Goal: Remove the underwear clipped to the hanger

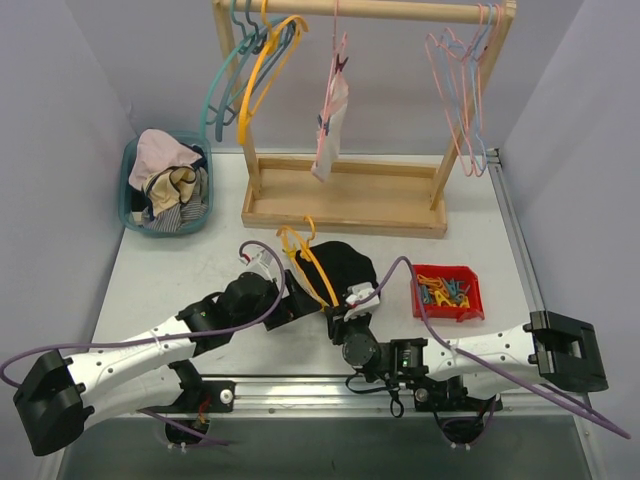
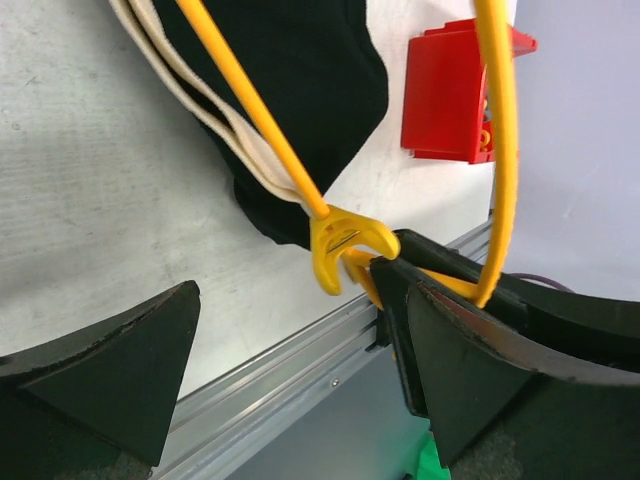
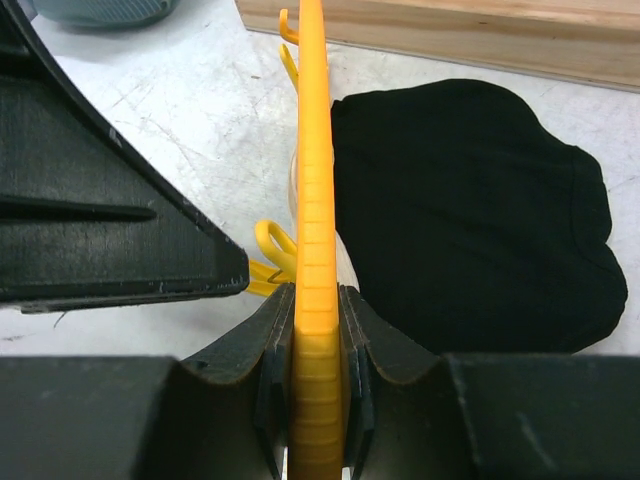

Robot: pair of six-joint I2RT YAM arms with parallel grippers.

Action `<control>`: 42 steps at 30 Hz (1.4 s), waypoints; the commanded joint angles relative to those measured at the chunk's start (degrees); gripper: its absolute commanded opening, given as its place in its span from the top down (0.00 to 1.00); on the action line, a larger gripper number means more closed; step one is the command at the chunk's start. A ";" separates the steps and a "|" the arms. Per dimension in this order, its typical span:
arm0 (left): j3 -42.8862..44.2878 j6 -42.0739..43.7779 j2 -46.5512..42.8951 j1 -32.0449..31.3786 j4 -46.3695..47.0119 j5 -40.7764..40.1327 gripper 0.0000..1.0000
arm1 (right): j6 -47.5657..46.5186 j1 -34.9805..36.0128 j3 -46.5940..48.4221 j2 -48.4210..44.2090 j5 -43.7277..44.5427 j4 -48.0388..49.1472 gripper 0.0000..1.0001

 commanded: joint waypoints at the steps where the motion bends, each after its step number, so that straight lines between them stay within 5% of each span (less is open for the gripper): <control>1: 3.30 -1.26 -1.21 0.24 0.31 -1.20 0.06 | -1.74 0.87 2.42 1.09 1.51 1.55 1.00; 15: 3.48 -3.20 4.85 0.85 3.29 0.29 0.06 | -3.32 2.63 4.00 4.52 2.92 1.73 1.00; 18: 3.30 -3.20 5.46 1.47 4.61 0.99 0.00 | -3.32 2.63 4.00 4.35 3.27 1.46 1.00; 29: 3.21 -3.38 9.33 2.52 10.50 4.68 0.58 | -3.05 3.07 4.35 5.23 4.06 0.76 1.00; 33: 3.57 -2.85 9.07 2.70 9.27 4.77 0.97 | -2.79 3.07 4.35 5.14 4.85 0.06 1.00; 42: -0.47 -3.81 3.10 3.31 7.51 3.46 0.97 | -0.77 2.98 3.13 3.73 6.96 -1.26 1.00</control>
